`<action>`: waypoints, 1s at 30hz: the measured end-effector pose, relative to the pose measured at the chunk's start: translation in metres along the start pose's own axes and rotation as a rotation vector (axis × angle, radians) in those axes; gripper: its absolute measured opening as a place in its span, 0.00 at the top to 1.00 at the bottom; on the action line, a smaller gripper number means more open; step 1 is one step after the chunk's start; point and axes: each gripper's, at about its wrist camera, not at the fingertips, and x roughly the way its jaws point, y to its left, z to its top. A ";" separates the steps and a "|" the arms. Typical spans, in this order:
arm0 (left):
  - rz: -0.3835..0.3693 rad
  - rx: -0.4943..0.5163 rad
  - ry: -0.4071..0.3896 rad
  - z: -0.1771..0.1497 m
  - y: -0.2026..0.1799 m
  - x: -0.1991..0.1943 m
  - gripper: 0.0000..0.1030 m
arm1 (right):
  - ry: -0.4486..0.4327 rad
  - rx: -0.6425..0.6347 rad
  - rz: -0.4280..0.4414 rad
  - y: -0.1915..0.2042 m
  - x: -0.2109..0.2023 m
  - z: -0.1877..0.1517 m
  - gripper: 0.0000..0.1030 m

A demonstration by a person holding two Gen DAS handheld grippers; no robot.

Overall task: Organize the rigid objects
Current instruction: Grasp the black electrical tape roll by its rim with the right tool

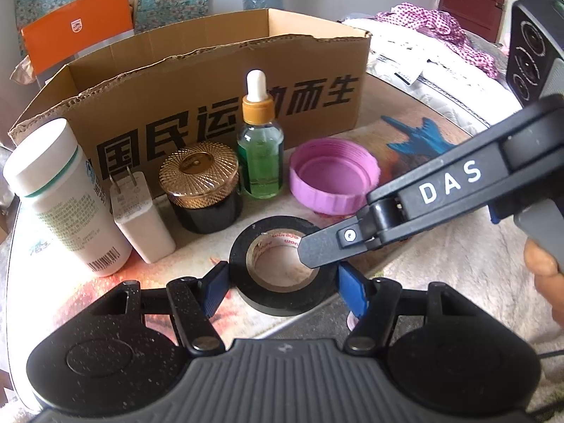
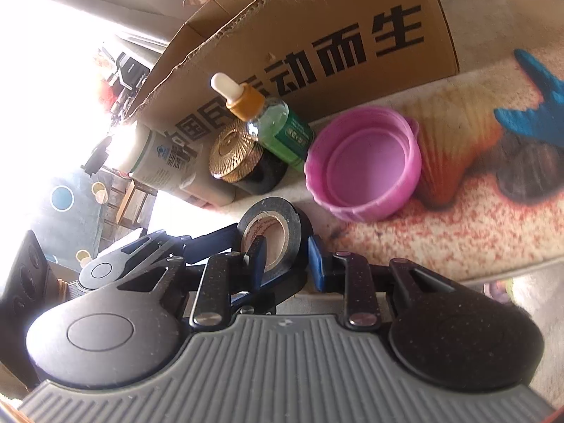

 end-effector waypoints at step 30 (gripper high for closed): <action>0.000 -0.007 -0.012 0.006 0.005 0.007 0.33 | -0.028 -0.188 -0.086 0.021 0.011 0.005 0.77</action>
